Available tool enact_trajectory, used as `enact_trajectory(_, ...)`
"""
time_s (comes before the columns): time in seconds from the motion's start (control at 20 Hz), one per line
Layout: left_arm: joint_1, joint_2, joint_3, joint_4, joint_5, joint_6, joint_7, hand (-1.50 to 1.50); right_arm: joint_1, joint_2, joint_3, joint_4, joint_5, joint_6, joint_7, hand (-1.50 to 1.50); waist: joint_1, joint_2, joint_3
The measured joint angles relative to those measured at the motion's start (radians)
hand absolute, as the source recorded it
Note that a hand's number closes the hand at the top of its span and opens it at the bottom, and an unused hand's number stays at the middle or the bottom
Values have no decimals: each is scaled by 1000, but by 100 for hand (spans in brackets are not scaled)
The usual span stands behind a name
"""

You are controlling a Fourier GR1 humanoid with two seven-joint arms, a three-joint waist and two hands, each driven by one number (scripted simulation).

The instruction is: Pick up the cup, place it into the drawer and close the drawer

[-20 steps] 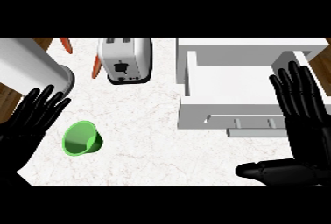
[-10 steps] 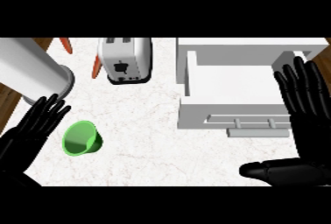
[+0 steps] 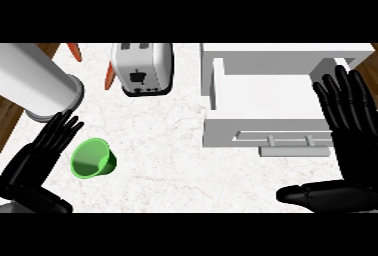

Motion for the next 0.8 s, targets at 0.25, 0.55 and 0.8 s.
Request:
enact_trajectory(0.25,-54,23,6,166,-83,-8,-108,-150,-6,-11,-20,-3,-18,10,15,-150,0,0,0)
enact_trajectory(0.55,-105,53,-6,359,-182,33,-236,-150,4,4,-3,-15,-6,6,12,-150,-1,0,0)
enact_trajectory(0.8,-129,61,-28,484,-235,81,-327,-150,4,-3,-5,-39,-18,14,35,-150,-2,0,0)
